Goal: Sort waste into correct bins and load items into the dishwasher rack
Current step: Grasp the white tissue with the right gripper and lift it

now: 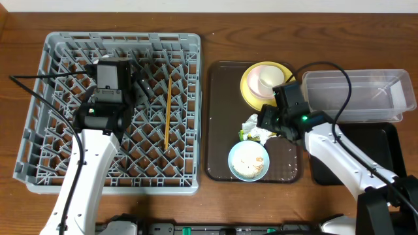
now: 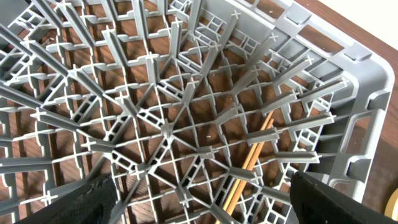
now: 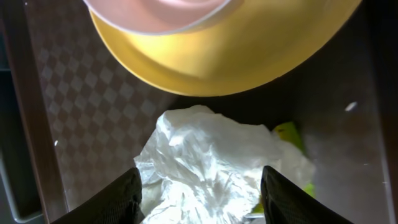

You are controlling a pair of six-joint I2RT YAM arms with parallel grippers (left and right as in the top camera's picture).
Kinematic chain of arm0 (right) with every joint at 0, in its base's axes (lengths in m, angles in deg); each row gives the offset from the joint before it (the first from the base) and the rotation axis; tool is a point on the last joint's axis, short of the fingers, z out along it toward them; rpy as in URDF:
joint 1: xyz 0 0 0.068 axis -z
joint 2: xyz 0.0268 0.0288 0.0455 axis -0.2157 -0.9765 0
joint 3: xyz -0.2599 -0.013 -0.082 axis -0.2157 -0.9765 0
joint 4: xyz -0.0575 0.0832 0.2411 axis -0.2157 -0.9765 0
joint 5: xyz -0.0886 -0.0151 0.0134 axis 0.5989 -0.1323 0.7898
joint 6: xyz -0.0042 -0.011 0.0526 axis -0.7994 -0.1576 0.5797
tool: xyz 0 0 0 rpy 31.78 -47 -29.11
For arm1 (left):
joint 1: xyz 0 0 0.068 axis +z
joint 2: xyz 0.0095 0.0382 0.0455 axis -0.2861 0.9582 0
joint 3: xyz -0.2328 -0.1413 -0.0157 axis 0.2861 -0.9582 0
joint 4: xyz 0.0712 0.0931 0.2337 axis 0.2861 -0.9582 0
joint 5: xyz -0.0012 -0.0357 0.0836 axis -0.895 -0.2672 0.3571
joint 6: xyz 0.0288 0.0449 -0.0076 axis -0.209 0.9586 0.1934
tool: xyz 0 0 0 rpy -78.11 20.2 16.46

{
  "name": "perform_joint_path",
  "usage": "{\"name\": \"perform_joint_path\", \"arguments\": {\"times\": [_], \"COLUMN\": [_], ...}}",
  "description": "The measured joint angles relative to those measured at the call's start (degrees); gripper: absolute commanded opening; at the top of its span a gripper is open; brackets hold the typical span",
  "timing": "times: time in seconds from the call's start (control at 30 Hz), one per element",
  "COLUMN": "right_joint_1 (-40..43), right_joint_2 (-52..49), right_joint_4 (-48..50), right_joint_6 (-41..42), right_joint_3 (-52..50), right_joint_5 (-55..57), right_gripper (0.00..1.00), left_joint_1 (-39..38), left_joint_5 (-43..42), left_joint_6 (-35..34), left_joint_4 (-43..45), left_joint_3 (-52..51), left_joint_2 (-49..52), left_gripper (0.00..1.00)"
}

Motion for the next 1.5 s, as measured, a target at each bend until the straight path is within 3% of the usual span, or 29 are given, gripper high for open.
{"name": "perform_joint_path", "arguments": {"times": [0.73, 0.83, 1.1, 1.5], "right_joint_1": [-5.97, -6.29, -6.29, -5.66], "right_joint_2": [-5.27, -6.03, -6.36, 1.9], "right_joint_4": [0.96, 1.05, 1.66, 1.66], "right_joint_6": [2.51, 2.56, 2.86, -1.05], "right_joint_3": [-0.31, -0.31, -0.33, 1.29], "right_joint_5": [6.47, 6.45, 6.6, 6.82], "right_gripper": [0.61, 0.5, 0.02, 0.01], "left_joint_1": [0.0, 0.0, 0.0, 0.0], "left_joint_5": [-0.02, 0.0, -0.02, 0.0], "left_joint_6": [0.02, 0.0, 0.0, 0.0], "left_joint_4": [0.0, 0.0, 0.0, 0.0], "left_joint_3": [0.0, 0.0, 0.0, 0.0], "left_joint_2": [0.0, 0.0, 0.0, 0.0], "left_gripper": [0.91, 0.91, 0.91, 0.91]}}
